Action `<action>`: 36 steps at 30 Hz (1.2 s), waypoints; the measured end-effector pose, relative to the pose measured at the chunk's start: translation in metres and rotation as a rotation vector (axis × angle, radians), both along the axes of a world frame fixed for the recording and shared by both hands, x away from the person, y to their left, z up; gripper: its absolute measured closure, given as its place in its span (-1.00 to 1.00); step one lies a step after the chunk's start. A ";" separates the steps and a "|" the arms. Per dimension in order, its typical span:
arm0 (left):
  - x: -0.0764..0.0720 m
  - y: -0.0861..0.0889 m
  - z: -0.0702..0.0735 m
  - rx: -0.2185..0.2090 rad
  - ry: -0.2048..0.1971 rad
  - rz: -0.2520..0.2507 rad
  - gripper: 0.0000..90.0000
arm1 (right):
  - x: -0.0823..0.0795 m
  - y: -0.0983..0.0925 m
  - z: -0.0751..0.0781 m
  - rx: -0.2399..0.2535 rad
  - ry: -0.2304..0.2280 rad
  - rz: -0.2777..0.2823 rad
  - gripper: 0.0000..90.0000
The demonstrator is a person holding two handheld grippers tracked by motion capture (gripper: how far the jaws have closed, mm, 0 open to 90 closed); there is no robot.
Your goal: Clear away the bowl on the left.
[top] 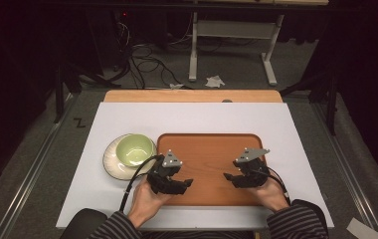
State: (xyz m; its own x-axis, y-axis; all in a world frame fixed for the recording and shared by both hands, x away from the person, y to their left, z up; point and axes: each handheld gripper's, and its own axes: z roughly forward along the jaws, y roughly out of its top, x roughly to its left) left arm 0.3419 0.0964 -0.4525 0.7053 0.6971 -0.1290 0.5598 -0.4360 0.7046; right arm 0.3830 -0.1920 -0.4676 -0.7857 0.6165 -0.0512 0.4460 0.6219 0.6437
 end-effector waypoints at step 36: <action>0.012 0.027 0.014 -0.050 0.005 0.084 -0.20 | 0.000 0.000 0.000 -0.004 0.001 0.002 -0.03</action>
